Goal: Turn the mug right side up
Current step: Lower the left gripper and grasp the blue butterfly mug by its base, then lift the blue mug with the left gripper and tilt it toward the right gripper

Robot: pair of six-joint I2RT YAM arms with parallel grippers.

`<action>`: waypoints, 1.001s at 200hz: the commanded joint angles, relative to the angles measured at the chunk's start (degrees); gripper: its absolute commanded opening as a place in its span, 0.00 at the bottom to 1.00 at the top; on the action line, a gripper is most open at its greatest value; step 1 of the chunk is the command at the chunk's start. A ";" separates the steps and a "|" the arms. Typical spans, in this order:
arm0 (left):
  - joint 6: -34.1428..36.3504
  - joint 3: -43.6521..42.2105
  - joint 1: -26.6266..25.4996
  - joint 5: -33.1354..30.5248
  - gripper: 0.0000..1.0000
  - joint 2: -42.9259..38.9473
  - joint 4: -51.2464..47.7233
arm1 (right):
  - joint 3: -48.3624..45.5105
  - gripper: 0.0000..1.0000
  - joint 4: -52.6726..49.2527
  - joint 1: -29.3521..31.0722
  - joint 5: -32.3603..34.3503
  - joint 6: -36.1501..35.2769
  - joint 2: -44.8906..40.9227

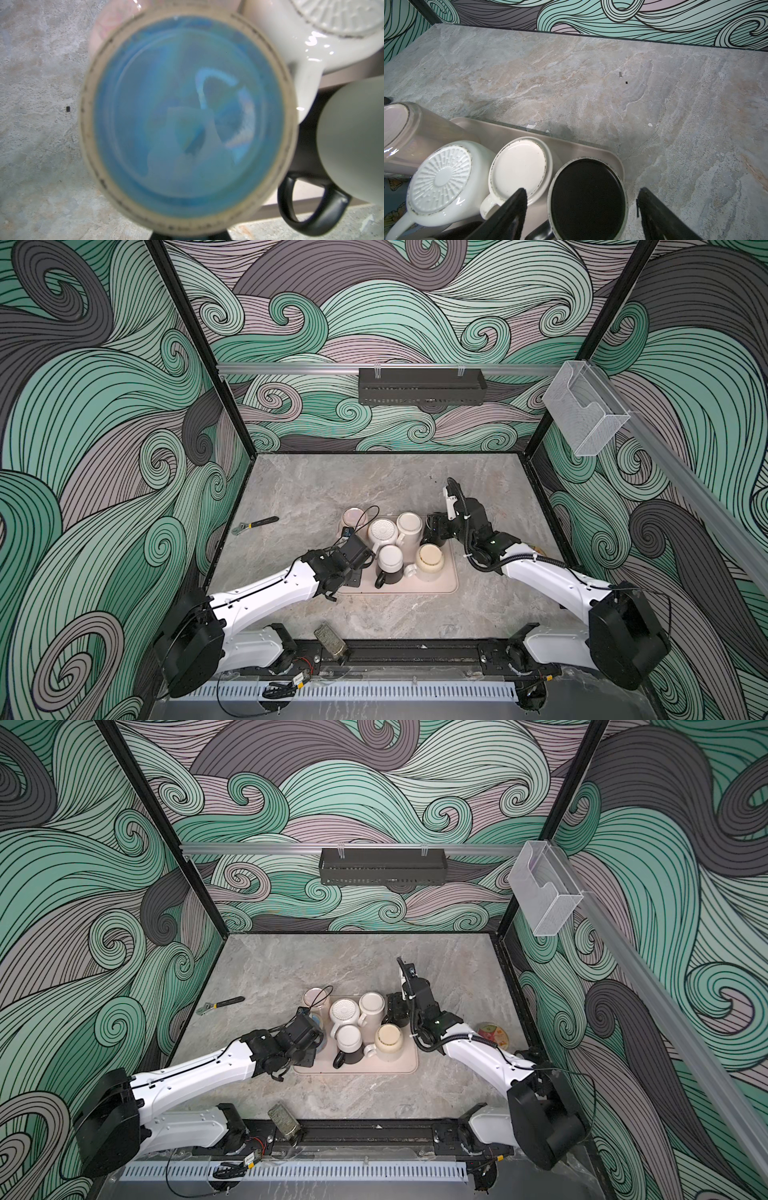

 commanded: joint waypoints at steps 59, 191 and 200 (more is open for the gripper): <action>5.37 3.93 -0.46 -2.51 0.00 -6.55 -2.40 | 3.49 0.84 -0.52 1.85 -3.28 0.82 1.86; 7.74 10.03 -0.54 5.69 0.00 -16.13 -3.94 | 9.78 0.82 -5.00 3.09 -6.98 2.72 1.29; 7.81 12.27 -0.47 6.65 0.00 -16.76 -5.45 | 11.27 0.82 -6.80 3.07 -6.94 2.25 0.82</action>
